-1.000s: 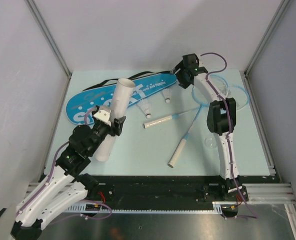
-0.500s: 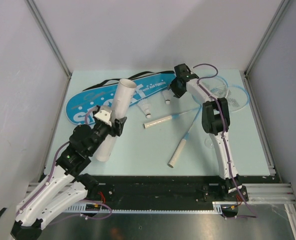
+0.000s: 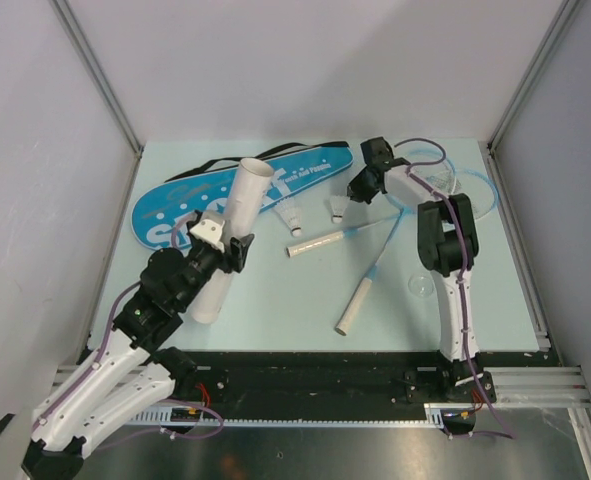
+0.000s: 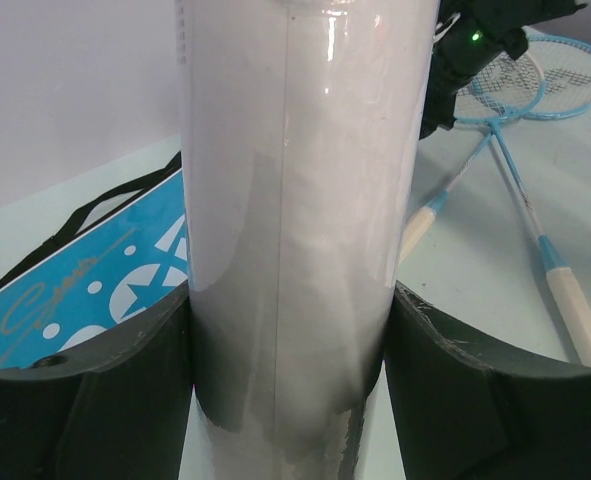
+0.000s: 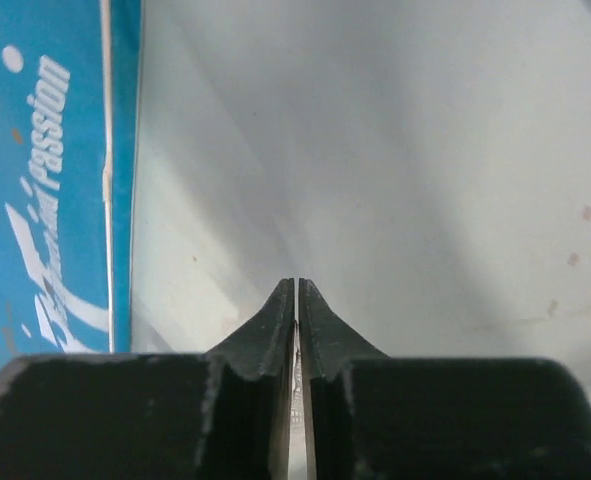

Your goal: Pack up the badminton gear

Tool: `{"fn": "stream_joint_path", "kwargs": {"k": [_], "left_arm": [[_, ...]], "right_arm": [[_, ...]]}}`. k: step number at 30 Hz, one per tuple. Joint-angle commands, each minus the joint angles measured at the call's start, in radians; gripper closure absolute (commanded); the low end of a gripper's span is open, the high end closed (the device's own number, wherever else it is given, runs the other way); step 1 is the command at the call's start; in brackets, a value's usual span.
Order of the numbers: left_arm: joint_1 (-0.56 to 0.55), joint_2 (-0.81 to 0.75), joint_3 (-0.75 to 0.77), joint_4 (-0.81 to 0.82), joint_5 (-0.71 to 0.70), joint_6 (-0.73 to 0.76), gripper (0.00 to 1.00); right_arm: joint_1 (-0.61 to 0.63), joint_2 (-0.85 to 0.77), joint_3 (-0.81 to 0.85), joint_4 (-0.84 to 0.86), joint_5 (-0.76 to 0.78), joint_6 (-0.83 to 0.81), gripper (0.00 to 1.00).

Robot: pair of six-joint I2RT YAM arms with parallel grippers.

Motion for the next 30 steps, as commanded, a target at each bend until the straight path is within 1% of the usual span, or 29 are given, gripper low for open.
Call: {"fn": "stream_joint_path", "kwargs": {"k": [1, 3, 4, 5, 6, 7, 8, 9, 11, 14, 16, 17, 18, 21, 26, 27, 29, 30], "left_arm": [[-0.002, 0.01, 0.024, 0.05, 0.029, -0.002, 0.59], [-0.004, 0.026, 0.023, 0.05, 0.099, 0.006, 0.6], [-0.002, 0.042, 0.027, 0.049, 0.131, 0.006, 0.59], [-0.002, 0.05, 0.03, 0.05, 0.186, 0.003, 0.6], [-0.002, 0.058, 0.03, 0.049, 0.216, 0.004, 0.6], [-0.002, 0.065, 0.029, 0.049, 0.245, 0.01, 0.59], [-0.004, 0.094, 0.029, 0.049, 0.266, 0.015, 0.59], [-0.002, 0.105, 0.043, 0.036, 0.288, 0.01, 0.59], [-0.002, 0.119, 0.049, 0.033, 0.299, 0.001, 0.6], [-0.004, 0.131, 0.046, 0.035, 0.351, 0.003, 0.6], [-0.002, 0.159, 0.049, 0.032, 0.414, 0.007, 0.6], [-0.002, 0.168, 0.05, 0.03, 0.422, 0.009, 0.6], [-0.002, 0.185, 0.05, 0.029, 0.423, 0.009, 0.61], [-0.002, 0.202, 0.044, 0.029, 0.382, 0.018, 0.61], [-0.002, 0.205, 0.044, 0.03, 0.434, 0.016, 0.62], [-0.002, 0.207, 0.044, 0.032, 0.432, 0.015, 0.62], [-0.002, 0.201, 0.044, 0.033, 0.435, 0.016, 0.62], [-0.002, 0.196, 0.043, 0.036, 0.438, 0.016, 0.62]], "right_arm": [[-0.017, -0.193, -0.053, 0.071, -0.063, -0.078, 0.99], [-0.024, -0.248, -0.103, 0.103, -0.106, -0.143, 1.0], [-0.024, -0.32, -0.134, 0.126, -0.119, -0.154, 1.0], [-0.03, -0.354, -0.2, 0.145, -0.155, -0.163, 1.0], [-0.033, -0.395, -0.237, 0.213, -0.194, -0.177, 1.0], [-0.037, -0.467, -0.27, 0.252, -0.27, -0.193, 1.0], [-0.04, -0.509, -0.338, 0.29, -0.283, -0.2, 1.0], [-0.04, -0.541, -0.357, 0.316, -0.278, -0.206, 1.0], [-0.043, -0.599, -0.366, 0.307, -0.28, -0.241, 1.0], [-0.047, -0.665, -0.366, 0.325, -0.362, -0.255, 1.0], [-0.036, -0.717, -0.4, 0.394, -0.414, -0.24, 1.0], [-0.034, -0.739, -0.407, 0.418, -0.43, -0.218, 1.0], [-0.033, -0.791, -0.41, 0.436, -0.435, -0.208, 1.0], [-0.033, -0.874, -0.412, 0.456, -0.465, -0.169, 1.0], [-0.008, -0.957, -0.453, 0.513, -0.563, -0.054, 1.0], [-0.001, -0.968, -0.461, 0.563, -0.574, -0.016, 1.0], [0.025, -0.994, -0.485, 0.585, -0.599, 0.019, 1.0], [0.038, -1.0, -0.496, 0.621, -0.606, 0.036, 1.0]]}}
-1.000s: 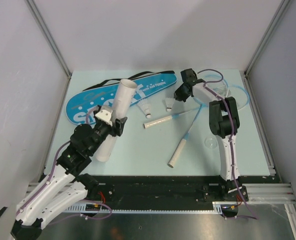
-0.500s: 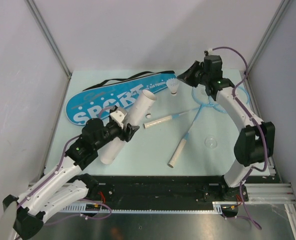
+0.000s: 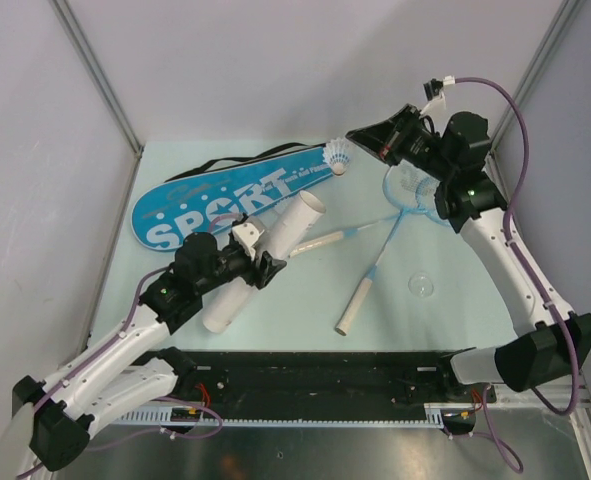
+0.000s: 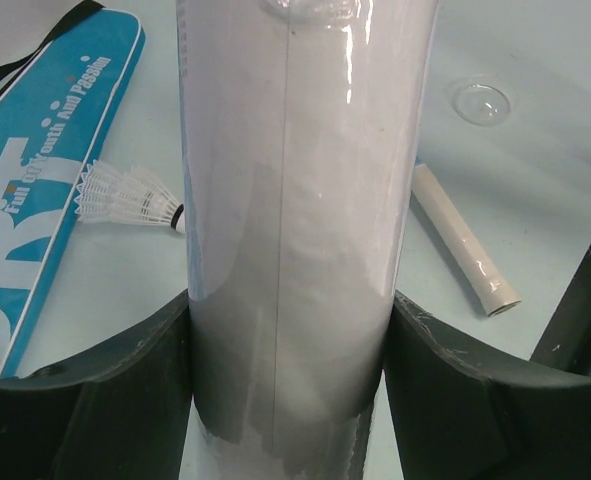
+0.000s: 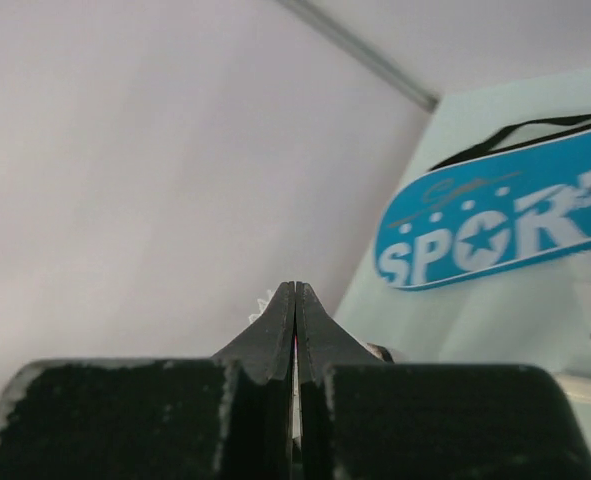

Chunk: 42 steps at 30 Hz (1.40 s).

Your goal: Pack up the badminton gear

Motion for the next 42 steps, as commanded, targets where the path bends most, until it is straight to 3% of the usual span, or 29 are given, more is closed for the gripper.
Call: {"fn": "stream_joint_path", "kwargs": {"k": [1, 9, 15, 26, 31, 42], "left_arm": [[-0.002, -0.029, 0.038, 0.057, 0.055, 0.024, 0.63], [-0.002, -0.144, -0.037, 0.195, 0.106, 0.014, 0.64], [-0.002, -0.14, -0.042, 0.198, 0.094, 0.02, 0.64], [-0.002, -0.149, -0.054, 0.204, 0.028, 0.031, 0.65], [-0.002, -0.174, -0.083, 0.239, 0.029, 0.037, 0.65], [-0.002, -0.293, -0.154, 0.35, 0.092, 0.031, 0.64]], "right_arm": [[0.053, -0.05, -0.054, 0.149, -0.111, 0.156, 1.0], [0.146, -0.041, -0.146, 0.281, -0.16, 0.3, 1.0], [0.192, -0.055, -0.158, 0.359, -0.171, 0.374, 1.0], [0.203, -0.147, -0.157, 0.35, -0.135, 0.375, 1.0], [0.226, -0.138, -0.157, 0.437, -0.16, 0.457, 1.0], [0.278, -0.078, -0.157, 0.46, -0.157, 0.48, 1.0]]}}
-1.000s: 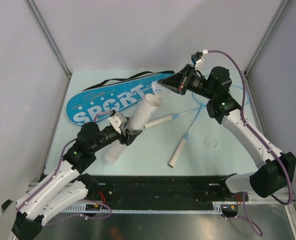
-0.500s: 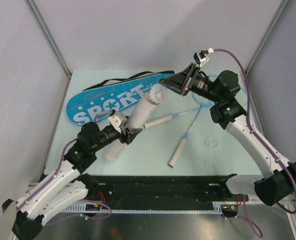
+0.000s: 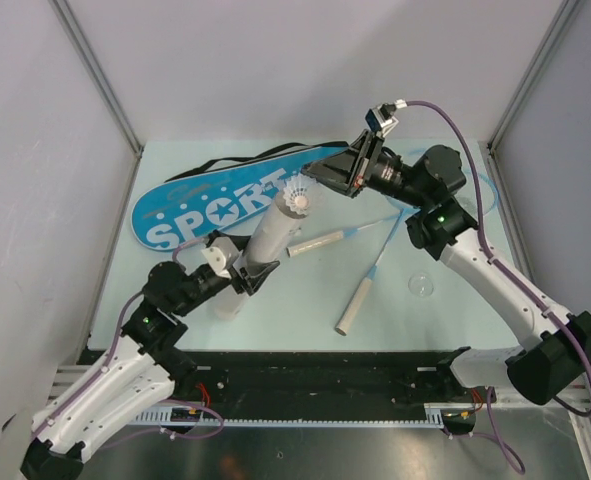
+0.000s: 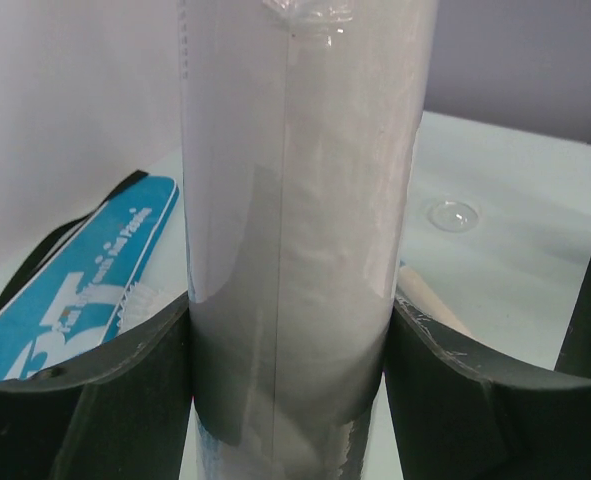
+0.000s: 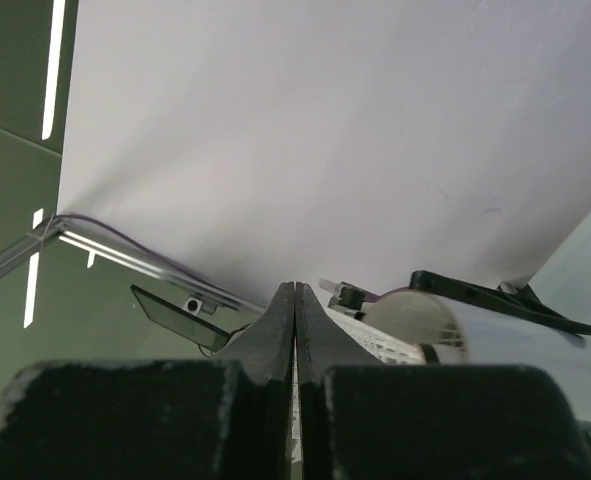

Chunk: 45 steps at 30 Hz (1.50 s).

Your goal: Pack up the badminton gear

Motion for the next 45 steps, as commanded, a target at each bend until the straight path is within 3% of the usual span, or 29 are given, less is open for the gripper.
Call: {"fn": "stream_joint_path", "kwargs": {"k": [1, 6, 9, 12, 15, 17, 21, 25, 27, 33, 37, 38, 41, 43, 45], "left_arm": [[-0.002, -0.04, -0.009, 0.131, 0.04, 0.028, 0.64], [-0.002, -0.037, -0.007, 0.132, 0.044, 0.036, 0.64], [-0.004, -0.054, -0.015, 0.143, 0.034, 0.034, 0.64], [-0.002, -0.072, -0.021, 0.152, 0.027, 0.034, 0.64], [-0.002, -0.081, -0.024, 0.152, 0.016, 0.036, 0.64], [-0.002, -0.085, -0.025, 0.152, 0.013, 0.033, 0.64], [-0.002, -0.069, -0.019, 0.152, 0.025, 0.029, 0.64], [-0.002, -0.065, -0.015, 0.14, 0.005, 0.051, 0.64], [-0.002, -0.068, -0.016, 0.132, -0.005, 0.059, 0.64], [-0.002, -0.062, 0.002, 0.094, -0.064, 0.071, 0.65], [-0.002, -0.066, 0.048, 0.05, -0.278, -0.019, 0.64], [-0.002, -0.074, 0.068, 0.021, -0.412, -0.035, 0.64], [-0.002, -0.097, 0.129, -0.093, -0.621, -0.063, 0.64], [-0.002, -0.126, 0.122, -0.099, -0.68, -0.046, 0.63], [-0.002, -0.164, 0.103, -0.09, -0.743, -0.035, 0.62]], "right_arm": [[0.021, 0.015, 0.009, 0.066, -0.011, 0.026, 1.0], [0.041, 0.045, 0.009, 0.151, -0.035, 0.097, 1.0], [0.043, 0.042, 0.009, 0.113, -0.034, 0.066, 1.0], [0.044, 0.046, 0.01, 0.038, -0.029, -0.038, 1.0], [0.049, 0.005, 0.015, -0.181, 0.032, -0.298, 1.0], [0.063, -0.021, 0.023, -0.251, 0.087, -0.461, 0.84], [0.09, 0.008, 0.102, -0.453, 0.109, -0.638, 0.66], [0.104, 0.002, 0.125, -0.501, 0.097, -0.788, 0.45], [0.102, 0.002, 0.158, -0.589, 0.107, -0.895, 0.42], [0.102, -0.035, 0.256, -0.776, 0.379, -1.089, 0.26], [0.096, -0.006, 0.175, -0.648, 0.465, -1.049, 0.18], [0.095, 0.017, 0.164, -0.63, 0.486, -1.032, 0.18], [0.098, 0.119, 0.149, -0.573, 0.656, -0.918, 0.18], [0.095, 0.178, 0.149, -0.556, 0.802, -0.813, 0.17], [0.095, 0.279, 0.164, -0.523, 0.83, -0.701, 0.16]]}}
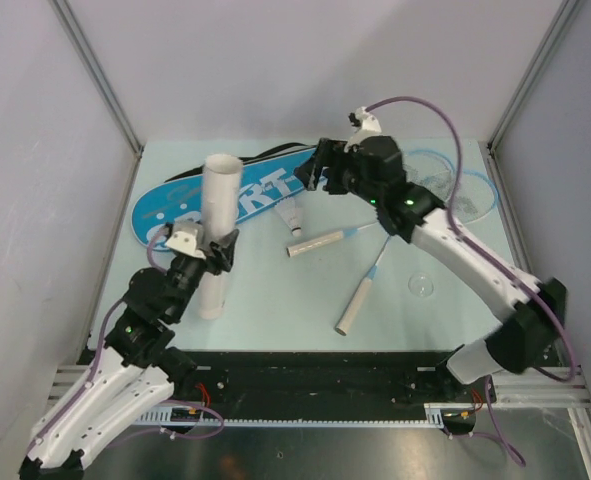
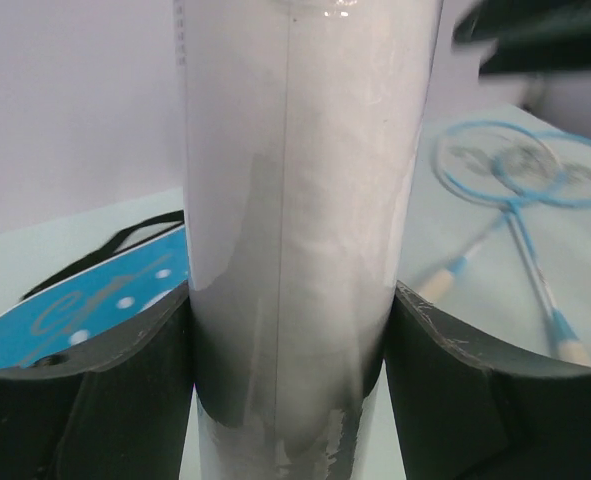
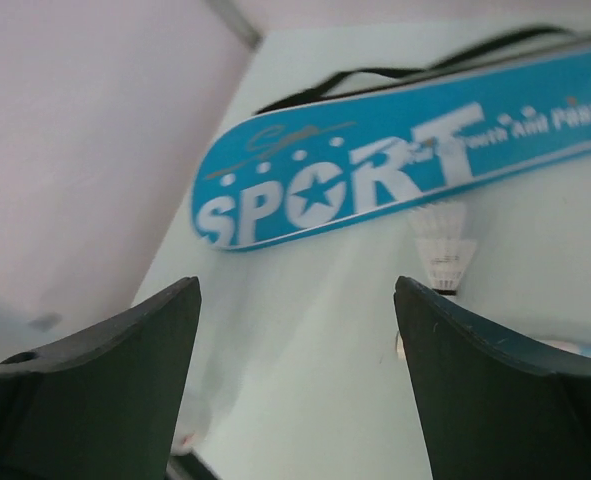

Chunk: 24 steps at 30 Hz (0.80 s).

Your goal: Pack up the badminton gear

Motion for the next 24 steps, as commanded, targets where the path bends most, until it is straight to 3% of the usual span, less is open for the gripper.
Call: {"fn": "stream_joint_path", "kwargs": {"k": [1, 3, 7, 9, 11, 15, 16, 19, 24], "left_arm": [[-0.001, -0.085, 0.027, 0.019, -0.271, 0.001, 0.62], [-0.001, -0.098, 0.013, 0.024, -0.283, 0.009, 0.62], [-0.001, -0.095, -0.008, 0.03, -0.261, 0.035, 0.62], [-0.001, -0.099, -0.014, 0.03, -0.251, 0.038, 0.62], [-0.001, -0.101, -0.024, 0.032, -0.23, 0.029, 0.63], [-0.001, -0.085, -0.021, 0.032, -0.17, 0.007, 0.63], [-0.001, -0.082, -0.018, 0.032, -0.164, 0.006, 0.63], [-0.001, -0.078, -0.016, 0.032, -0.153, 0.006, 0.63], [-0.001, -0.076, -0.019, 0.033, -0.148, 0.009, 0.63]], "right_arm": [[-0.004, 0.181, 0.001, 0.063, 0.238, 0.255, 0.16], [-0.027, 0.292, 0.022, 0.078, 0.208, 0.347, 0.19], [-0.079, 0.485, 0.125, 0.077, 0.015, 0.405, 0.57], [-0.081, 0.582, 0.156, 0.124, -0.029, 0.316, 0.58], [-0.07, 0.643, 0.247, 0.131, -0.119, 0.206, 0.53], [-0.034, 0.74, 0.317, 0.103, -0.106, -0.077, 0.4], [-0.026, 0.772, 0.332, 0.095, -0.071, -0.183, 0.28], [0.0, 0.824, 0.375, 0.085, -0.012, -0.326, 0.15], [0.029, 0.933, 0.542, -0.072, 0.037, -0.508, 0.11]]}}
